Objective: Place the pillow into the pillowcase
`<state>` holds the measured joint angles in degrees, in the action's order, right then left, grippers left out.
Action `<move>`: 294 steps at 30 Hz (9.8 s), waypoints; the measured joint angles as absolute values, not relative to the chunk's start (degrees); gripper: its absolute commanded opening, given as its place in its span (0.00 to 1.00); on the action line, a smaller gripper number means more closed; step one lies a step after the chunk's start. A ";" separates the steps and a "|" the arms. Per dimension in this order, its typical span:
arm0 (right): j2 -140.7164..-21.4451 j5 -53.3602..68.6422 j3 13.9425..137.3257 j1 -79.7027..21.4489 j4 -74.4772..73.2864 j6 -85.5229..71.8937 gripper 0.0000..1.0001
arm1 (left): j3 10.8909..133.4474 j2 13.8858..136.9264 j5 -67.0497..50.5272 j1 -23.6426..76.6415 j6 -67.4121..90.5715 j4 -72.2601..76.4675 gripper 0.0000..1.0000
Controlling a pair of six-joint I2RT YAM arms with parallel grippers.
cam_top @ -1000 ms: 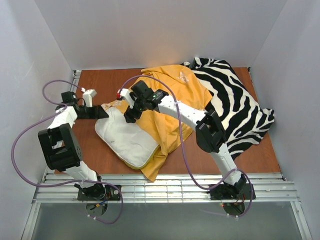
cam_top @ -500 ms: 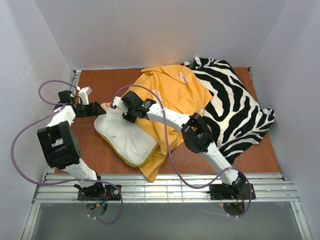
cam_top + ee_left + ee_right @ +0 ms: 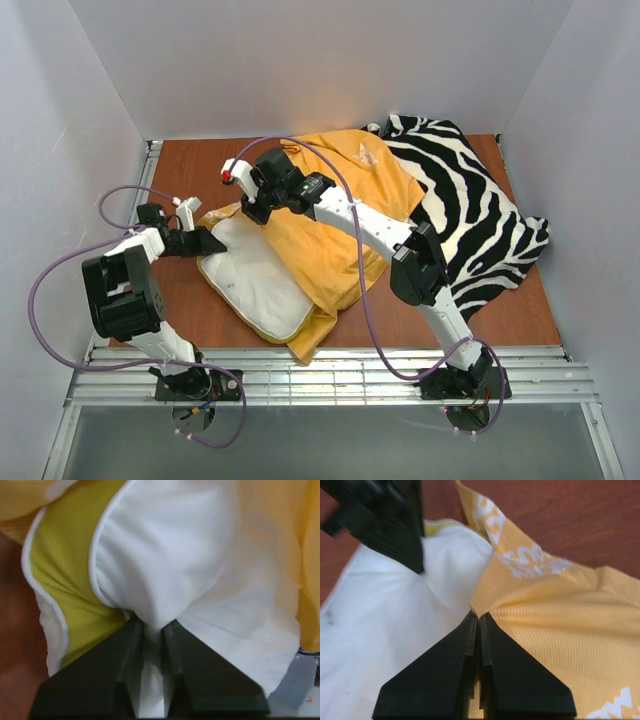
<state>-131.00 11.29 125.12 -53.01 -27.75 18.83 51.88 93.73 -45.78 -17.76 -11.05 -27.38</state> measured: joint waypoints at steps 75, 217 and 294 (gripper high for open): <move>-106.74 25.78 68.77 -22.11 -25.74 3.07 0.35 | 69.04 82.06 -46.65 -10.66 -33.47 -39.92 0.62; -104.81 9.28 76.51 -50.65 -30.00 21.15 0.99 | 65.82 81.56 -33.58 -11.22 -29.61 -48.10 0.59; -109.25 17.04 74.50 -42.22 2.00 -18.06 0.01 | 67.13 82.65 -47.05 4.47 -40.93 -63.33 0.44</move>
